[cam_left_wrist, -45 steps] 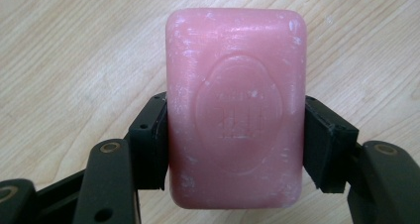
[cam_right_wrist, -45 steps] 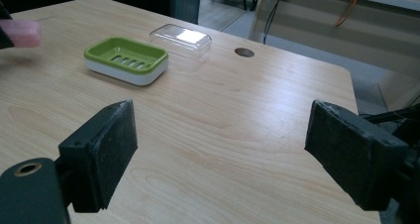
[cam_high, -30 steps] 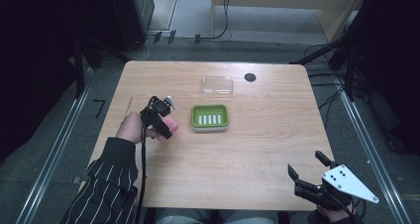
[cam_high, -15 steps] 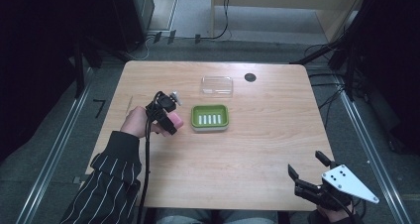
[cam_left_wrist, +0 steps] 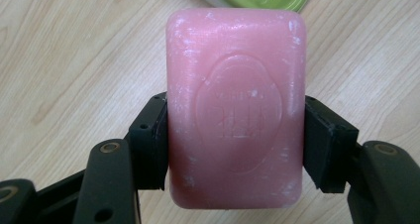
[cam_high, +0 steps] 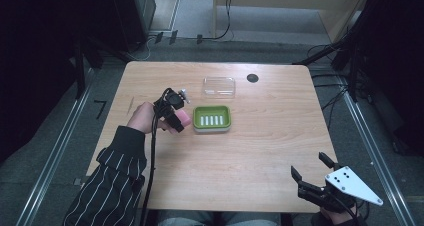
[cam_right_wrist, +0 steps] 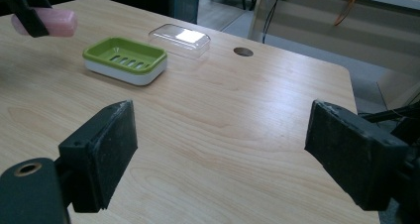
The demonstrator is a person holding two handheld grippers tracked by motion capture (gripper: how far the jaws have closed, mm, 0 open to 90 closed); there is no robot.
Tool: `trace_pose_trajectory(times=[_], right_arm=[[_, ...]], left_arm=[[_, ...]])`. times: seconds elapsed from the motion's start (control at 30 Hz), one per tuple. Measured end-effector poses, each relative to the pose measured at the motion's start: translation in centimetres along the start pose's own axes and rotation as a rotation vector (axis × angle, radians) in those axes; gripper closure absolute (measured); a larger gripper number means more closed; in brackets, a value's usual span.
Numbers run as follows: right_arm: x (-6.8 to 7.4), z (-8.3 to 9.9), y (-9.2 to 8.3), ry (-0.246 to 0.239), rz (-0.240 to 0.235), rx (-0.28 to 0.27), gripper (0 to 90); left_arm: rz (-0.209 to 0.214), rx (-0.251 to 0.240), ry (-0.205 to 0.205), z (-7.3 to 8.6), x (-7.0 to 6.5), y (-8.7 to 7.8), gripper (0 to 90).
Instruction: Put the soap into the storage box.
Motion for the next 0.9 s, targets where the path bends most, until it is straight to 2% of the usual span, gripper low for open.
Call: trace_pose_trajectory(times=[0.47,0.67,0.83,0.9], right_arm=[[-0.1,0.1,-0.1,0.008,0.005,0.002,12.9],[-0.1,0.1,-0.1,0.007,0.004,0.006,12.9],[-0.1,0.2,-0.2,0.006,0.006,0.007,12.9],[-0.1,0.2,-0.2,0.006,0.006,0.009,12.9]], left_arm=[[0.023,-0.022,0.062,-2.1,-1.0,-0.4,38.6],[0.017,-0.025,0.09,-3.2,-1.3,-0.3,38.6],[0.029,-0.022,0.143,-4.0,-2.0,-0.1,38.7],[0.031,-0.031,0.149,-4.3,-2.2,-0.1,38.6]])
Point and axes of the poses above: each handheld gripper's, and its own axes: y roughly forward along the jaws, z roughly out of its underside, x roughly to its left, the point moved 9 cm from there along y, roughly forward along the jaws, and after that the axes turned 13 degrees about -y, right-handed, at the moved point
